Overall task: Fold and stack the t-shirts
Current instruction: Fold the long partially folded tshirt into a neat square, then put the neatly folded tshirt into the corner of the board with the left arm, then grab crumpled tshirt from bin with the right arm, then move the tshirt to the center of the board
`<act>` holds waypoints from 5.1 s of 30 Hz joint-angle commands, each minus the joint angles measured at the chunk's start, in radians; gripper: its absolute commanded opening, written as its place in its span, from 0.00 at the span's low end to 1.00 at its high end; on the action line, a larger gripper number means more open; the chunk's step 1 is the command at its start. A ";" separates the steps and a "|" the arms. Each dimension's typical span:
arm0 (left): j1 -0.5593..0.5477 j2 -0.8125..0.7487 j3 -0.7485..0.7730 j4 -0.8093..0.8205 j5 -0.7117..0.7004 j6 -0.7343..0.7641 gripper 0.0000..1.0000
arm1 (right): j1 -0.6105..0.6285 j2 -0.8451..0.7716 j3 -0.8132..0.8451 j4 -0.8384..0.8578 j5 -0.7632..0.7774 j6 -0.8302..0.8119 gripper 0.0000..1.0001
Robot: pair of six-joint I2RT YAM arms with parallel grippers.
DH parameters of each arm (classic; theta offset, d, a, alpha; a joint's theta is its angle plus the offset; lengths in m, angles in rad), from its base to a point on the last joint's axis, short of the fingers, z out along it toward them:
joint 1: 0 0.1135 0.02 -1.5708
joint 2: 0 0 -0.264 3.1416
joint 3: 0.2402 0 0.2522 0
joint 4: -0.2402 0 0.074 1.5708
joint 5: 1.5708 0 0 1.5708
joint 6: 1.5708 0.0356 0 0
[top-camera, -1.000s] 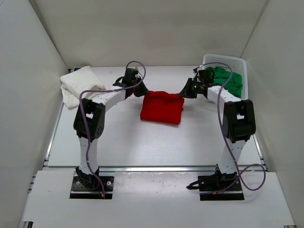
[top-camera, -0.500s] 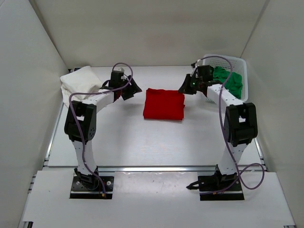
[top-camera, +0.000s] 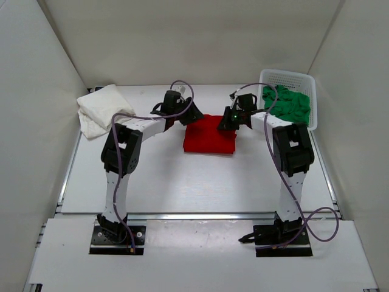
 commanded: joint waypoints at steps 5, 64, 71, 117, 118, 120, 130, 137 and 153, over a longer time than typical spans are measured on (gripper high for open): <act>0.031 0.193 0.235 0.011 0.049 -0.110 0.56 | -0.038 0.093 0.101 0.051 -0.004 0.018 0.00; 0.307 0.049 0.535 -0.282 0.113 0.033 0.00 | -0.123 -1.039 -0.884 0.093 -0.125 0.069 0.49; 0.641 -0.245 0.022 -0.071 0.005 -0.070 0.78 | -0.103 -1.026 -0.890 0.099 -0.162 0.066 0.50; -0.240 -0.738 -0.891 0.155 0.006 0.059 0.99 | -0.426 0.448 0.906 -0.409 0.488 -0.292 0.60; -0.237 -0.732 -0.885 0.138 0.006 0.066 0.99 | -0.425 0.453 0.910 -0.403 0.475 -0.295 0.60; -0.225 -0.726 -0.882 0.120 0.006 0.069 0.98 | -0.419 0.493 0.937 -0.400 0.472 -0.292 0.62; -0.197 -0.772 -0.865 0.103 0.000 0.062 0.99 | -0.465 0.496 1.023 -0.443 0.276 -0.192 0.00; -0.161 -0.778 -0.816 0.097 0.026 0.054 0.99 | -0.517 0.164 1.045 -0.378 0.084 -0.109 0.00; 0.174 -0.928 -0.932 0.261 0.143 -0.208 0.99 | -0.119 -0.511 0.784 -0.002 -0.350 0.102 0.00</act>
